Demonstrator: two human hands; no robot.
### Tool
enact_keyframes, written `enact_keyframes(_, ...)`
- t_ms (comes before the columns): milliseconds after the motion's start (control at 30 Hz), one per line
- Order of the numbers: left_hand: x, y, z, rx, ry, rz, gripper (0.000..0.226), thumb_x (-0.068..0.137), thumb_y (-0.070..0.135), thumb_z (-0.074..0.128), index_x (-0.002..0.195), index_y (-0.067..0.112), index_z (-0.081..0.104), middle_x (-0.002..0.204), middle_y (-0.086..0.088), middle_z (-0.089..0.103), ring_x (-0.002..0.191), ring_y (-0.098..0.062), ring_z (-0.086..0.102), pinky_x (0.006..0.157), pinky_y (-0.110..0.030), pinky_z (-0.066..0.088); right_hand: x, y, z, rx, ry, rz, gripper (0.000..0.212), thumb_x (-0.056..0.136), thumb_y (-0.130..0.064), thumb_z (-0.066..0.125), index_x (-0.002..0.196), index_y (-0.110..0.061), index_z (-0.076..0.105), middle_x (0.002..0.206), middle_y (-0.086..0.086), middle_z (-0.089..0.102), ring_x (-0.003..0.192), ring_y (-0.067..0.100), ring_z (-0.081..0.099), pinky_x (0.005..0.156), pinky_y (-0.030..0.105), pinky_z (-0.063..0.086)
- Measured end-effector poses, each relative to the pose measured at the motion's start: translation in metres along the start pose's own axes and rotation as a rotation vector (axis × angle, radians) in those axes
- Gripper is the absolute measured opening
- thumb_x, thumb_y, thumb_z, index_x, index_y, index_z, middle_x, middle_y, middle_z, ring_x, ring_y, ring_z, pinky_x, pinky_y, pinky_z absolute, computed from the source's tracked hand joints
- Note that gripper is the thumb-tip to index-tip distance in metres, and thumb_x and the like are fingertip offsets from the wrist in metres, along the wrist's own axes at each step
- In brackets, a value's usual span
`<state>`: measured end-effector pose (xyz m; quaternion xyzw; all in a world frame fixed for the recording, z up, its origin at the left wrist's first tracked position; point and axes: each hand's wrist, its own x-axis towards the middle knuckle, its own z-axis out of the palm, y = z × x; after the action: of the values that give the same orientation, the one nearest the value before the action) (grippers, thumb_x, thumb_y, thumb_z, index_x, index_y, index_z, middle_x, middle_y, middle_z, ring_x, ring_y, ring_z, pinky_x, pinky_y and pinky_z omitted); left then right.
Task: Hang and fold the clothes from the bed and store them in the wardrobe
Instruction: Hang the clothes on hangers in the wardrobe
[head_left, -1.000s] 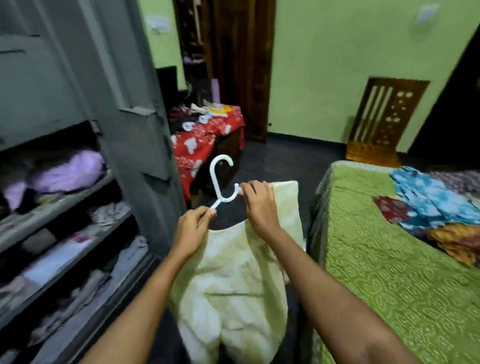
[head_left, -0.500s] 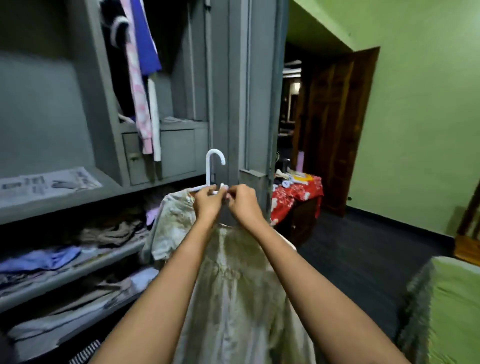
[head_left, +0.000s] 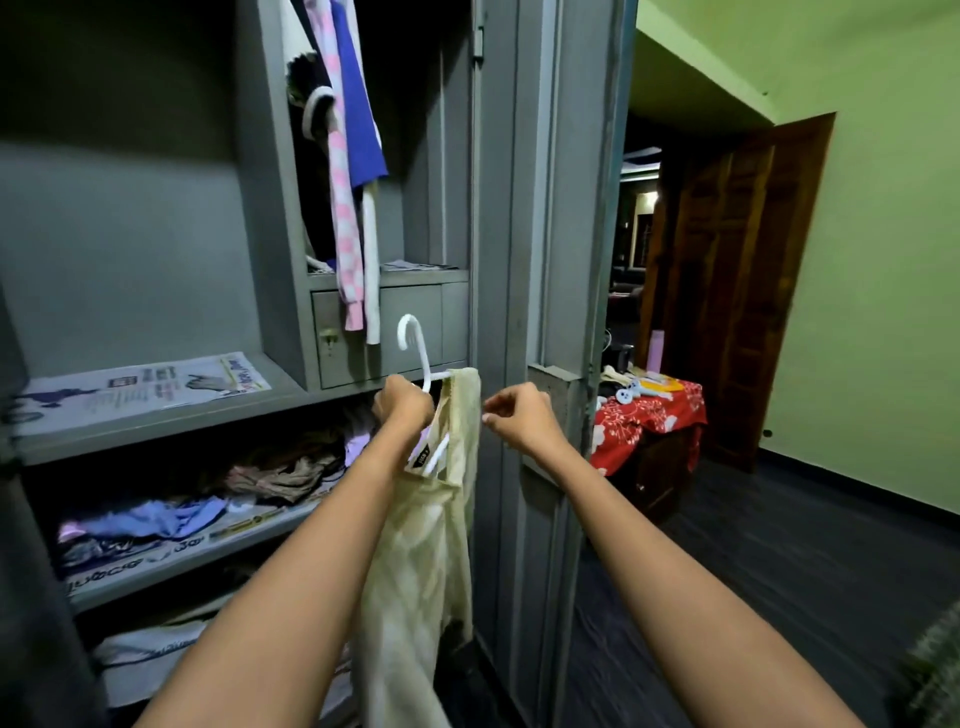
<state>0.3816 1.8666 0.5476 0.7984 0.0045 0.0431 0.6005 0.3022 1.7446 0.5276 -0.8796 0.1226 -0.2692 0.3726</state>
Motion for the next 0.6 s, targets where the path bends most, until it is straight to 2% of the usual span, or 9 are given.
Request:
enact_keyframes(33, -0.007, 0.0, -0.006, 0.092, 0.044, 0.043, 0.027, 0.09, 0.007, 0.044, 0.111, -0.001, 0.059, 0.116, -0.023, 0.06, 0.106, -0.037, 0.059, 0.088, -0.04, 0.05, 0.002, 0.006, 0.003, -0.048, 0.007, -0.011, 0.027, 0.085, -0.014, 0.066, 0.111, -0.005, 0.066, 0.107, 0.012, 0.068, 0.097, 0.02, 0.063, 0.084, 0.026, 0.049)
enact_keyframes(100, -0.017, 0.002, -0.013, 0.241, 0.135, 0.152, 0.029, 0.097, 0.02, 0.041, 0.115, 0.003, 0.057, 0.121, -0.022, 0.058, 0.114, -0.038, 0.052, 0.09, -0.039, 0.041, 0.004, 0.012, 0.008, -0.152, -0.012, -0.052, 0.039, 0.087, -0.019, 0.063, 0.124, -0.007, 0.057, 0.122, 0.012, 0.061, 0.111, 0.024, 0.058, 0.094, 0.032, 0.047)
enact_keyframes(167, -0.024, 0.004, -0.019, 0.289, 0.223, 0.248, 0.036, 0.097, 0.033, 0.04, 0.108, 0.004, 0.059, 0.116, -0.022, 0.061, 0.109, -0.039, 0.054, 0.085, -0.039, 0.041, 0.004, 0.012, 0.01, -0.24, -0.016, -0.132, 0.049, 0.089, -0.021, 0.058, 0.135, -0.008, 0.045, 0.134, 0.013, 0.049, 0.124, 0.028, 0.046, 0.102, 0.038, 0.04)
enact_keyframes(267, -0.021, 0.008, -0.027, 0.302, 0.337, 0.345, 0.04, 0.092, 0.043, 0.049, 0.091, 0.006, 0.064, 0.101, -0.022, 0.066, 0.097, -0.04, 0.059, 0.072, -0.036, 0.039, 0.004, 0.009, 0.007, -0.337, 0.067, -0.304, 0.054, 0.093, -0.019, 0.051, 0.142, -0.011, 0.032, 0.146, 0.012, 0.033, 0.135, 0.029, 0.031, 0.11, 0.04, 0.029)
enact_keyframes(333, -0.019, 0.013, -0.034, 0.286, 0.381, 0.394, 0.045, 0.09, 0.048, 0.051, 0.08, 0.006, 0.064, 0.093, -0.023, 0.067, 0.091, -0.041, 0.06, 0.067, -0.034, 0.035, 0.004, 0.006, 0.0, -0.477, 0.13, -0.362, 0.052, 0.094, -0.021, 0.048, 0.143, -0.013, 0.031, 0.148, 0.011, 0.033, 0.138, 0.027, 0.028, 0.111, 0.044, 0.028)
enact_keyframes(400, -0.016, 0.018, -0.041, 0.242, 0.42, 0.434, 0.048, 0.091, 0.048, 0.05, 0.076, 0.005, 0.065, 0.089, -0.024, 0.067, 0.087, -0.041, 0.059, 0.064, -0.033, 0.033, 0.003, 0.002, -0.01, -0.626, 0.12, -0.345, 0.04, 0.096, -0.027, 0.045, 0.133, -0.014, 0.041, 0.135, 0.008, 0.047, 0.13, 0.026, 0.038, 0.103, 0.046, 0.034)
enact_keyframes(467, -0.009, 0.021, -0.046, 0.189, 0.454, 0.447, 0.048, 0.092, 0.045, 0.048, 0.076, 0.004, 0.067, 0.086, -0.024, 0.066, 0.084, -0.041, 0.059, 0.063, -0.033, 0.032, 0.002, -0.005, -0.022, -0.657, 0.036, -0.285, 0.028, 0.097, -0.037, 0.044, 0.111, -0.013, 0.05, 0.115, 0.009, 0.059, 0.112, 0.029, 0.052, 0.087, 0.042, 0.041)
enact_keyframes(533, -0.002, 0.022, -0.05, 0.12, 0.466, 0.478, 0.047, 0.092, 0.043, 0.049, 0.071, 0.004, 0.066, 0.081, -0.025, 0.065, 0.08, -0.042, 0.058, 0.06, -0.033, 0.031, -0.002, -0.01, -0.036, -0.627, -0.047, -0.241, 0.031, 0.093, -0.047, 0.049, 0.086, -0.017, 0.049, 0.096, 0.007, 0.06, 0.095, 0.028, 0.056, 0.072, 0.037, 0.042)
enact_keyframes(600, 0.008, 0.019, -0.056, 0.031, 0.474, 0.477, 0.051, 0.092, 0.043, 0.051, 0.057, 0.007, 0.054, 0.071, -0.024, 0.062, 0.073, -0.042, 0.056, 0.058, -0.033, 0.03, -0.009, -0.017, -0.048, -0.507, -0.148, -0.257, 0.029, 0.088, -0.045, 0.058, 0.074, -0.023, 0.046, 0.08, -0.002, 0.054, 0.082, 0.021, 0.052, 0.065, 0.032, 0.04)
